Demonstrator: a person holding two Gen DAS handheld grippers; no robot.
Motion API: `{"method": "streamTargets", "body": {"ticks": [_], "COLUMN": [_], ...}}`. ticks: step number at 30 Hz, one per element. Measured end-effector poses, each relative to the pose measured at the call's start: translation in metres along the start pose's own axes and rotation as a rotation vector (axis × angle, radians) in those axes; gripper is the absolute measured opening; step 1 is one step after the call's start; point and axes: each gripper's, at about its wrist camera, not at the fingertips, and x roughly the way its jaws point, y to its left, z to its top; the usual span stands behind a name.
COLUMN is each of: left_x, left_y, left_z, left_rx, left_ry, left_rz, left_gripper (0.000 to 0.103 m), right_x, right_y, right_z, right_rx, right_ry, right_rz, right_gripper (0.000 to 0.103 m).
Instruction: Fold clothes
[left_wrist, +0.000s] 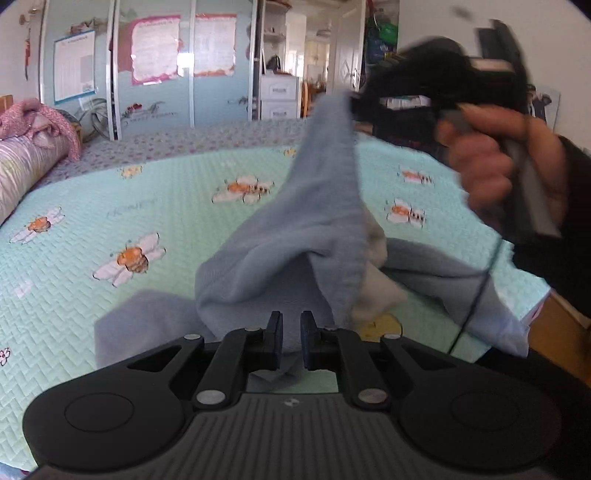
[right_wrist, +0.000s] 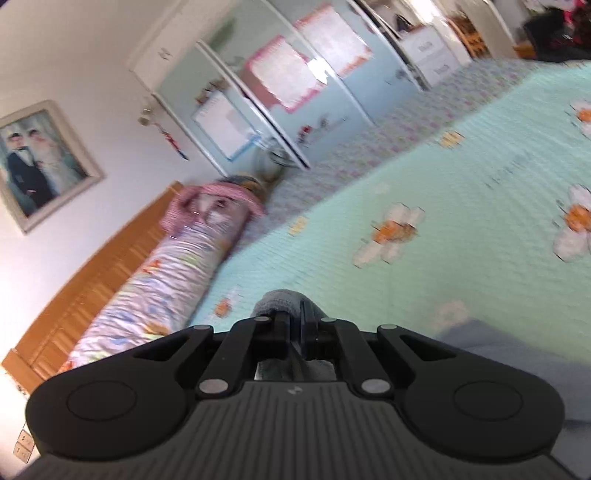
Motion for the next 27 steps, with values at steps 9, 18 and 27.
{"method": "streamTargets", "body": {"ticks": [9, 18, 27], "left_x": [-0.024, 0.031, 0.043], "left_y": [0.035, 0.038, 0.047], "left_z": [-0.009, -0.015, -0.01], "left_rx": [-0.161, -0.167, -0.263], "left_ry": [-0.031, 0.046, 0.094], "left_rz": [0.029, -0.028, 0.0], "left_gripper": [0.01, 0.01, 0.01], "right_x": [0.142, 0.027, 0.042], "right_y": [0.073, -0.063, -0.106], "right_z": [0.013, -0.038, -0.117], "right_rx": [-0.03, 0.219, 0.34], "right_ry": [0.228, 0.089, 0.335], "right_rz": [0.049, -0.001, -0.03], "right_gripper": [0.014, 0.056, 0.058]}}
